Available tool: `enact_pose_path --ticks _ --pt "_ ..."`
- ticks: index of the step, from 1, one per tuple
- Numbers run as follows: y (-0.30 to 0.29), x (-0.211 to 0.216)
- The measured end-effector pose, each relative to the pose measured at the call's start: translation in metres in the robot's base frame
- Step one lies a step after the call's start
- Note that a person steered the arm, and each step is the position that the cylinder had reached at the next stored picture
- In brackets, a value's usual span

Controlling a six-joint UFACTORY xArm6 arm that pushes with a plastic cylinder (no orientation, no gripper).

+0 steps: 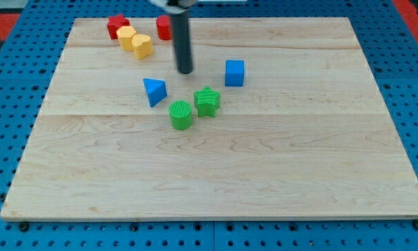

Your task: Push the blue triangle along with the green star into the blue cube

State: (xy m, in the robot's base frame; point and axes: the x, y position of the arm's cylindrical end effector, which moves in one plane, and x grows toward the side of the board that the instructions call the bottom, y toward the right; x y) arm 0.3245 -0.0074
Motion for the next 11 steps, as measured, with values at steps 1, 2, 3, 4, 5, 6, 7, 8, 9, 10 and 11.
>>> enact_pose_path --ticks 1,2,3,4,5,6,7,8,9,10,11 --pt "0.112 0.014" --pt "0.13 0.056" --pt "0.096 0.025" --pt "-0.025 0.036" --pt "-0.122 0.04" --pt "-0.129 0.064" --pt "-0.064 0.081" --pt "-0.016 0.093" --pt "0.024 0.099" --pt "0.059 0.102" --pt "0.069 0.137"
